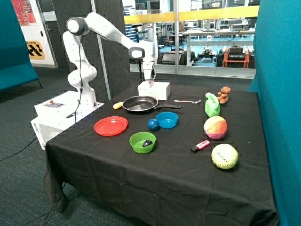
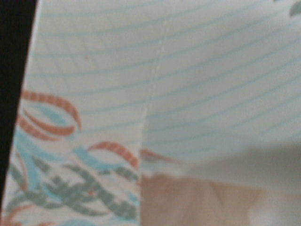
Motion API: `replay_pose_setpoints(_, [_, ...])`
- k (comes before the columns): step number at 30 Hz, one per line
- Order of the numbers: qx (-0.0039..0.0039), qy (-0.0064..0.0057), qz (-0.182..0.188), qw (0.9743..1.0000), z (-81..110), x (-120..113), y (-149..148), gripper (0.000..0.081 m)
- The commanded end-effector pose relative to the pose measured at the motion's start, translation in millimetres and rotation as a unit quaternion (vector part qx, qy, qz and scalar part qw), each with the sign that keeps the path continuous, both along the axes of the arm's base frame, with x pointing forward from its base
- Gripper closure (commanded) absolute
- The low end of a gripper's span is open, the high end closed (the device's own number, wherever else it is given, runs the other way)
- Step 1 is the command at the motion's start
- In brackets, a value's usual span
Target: Dry the plate
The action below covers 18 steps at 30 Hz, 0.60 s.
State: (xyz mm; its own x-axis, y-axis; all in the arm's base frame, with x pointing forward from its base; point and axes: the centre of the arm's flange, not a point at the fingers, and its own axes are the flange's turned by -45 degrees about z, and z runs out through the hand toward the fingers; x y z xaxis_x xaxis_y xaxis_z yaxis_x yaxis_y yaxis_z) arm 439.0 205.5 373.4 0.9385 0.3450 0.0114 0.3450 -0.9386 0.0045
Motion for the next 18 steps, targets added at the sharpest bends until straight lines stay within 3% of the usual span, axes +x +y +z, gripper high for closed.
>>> replay_pose_setpoints(1, [0.00006, 0.0061, 0.012, 0.9999, 15.3, 8, 4, 0.0808])
replay_pose_setpoints(18, [-0.00007, 0.0061, 0.034, 0.9994, 54.0, 18, 11, 0.0808])
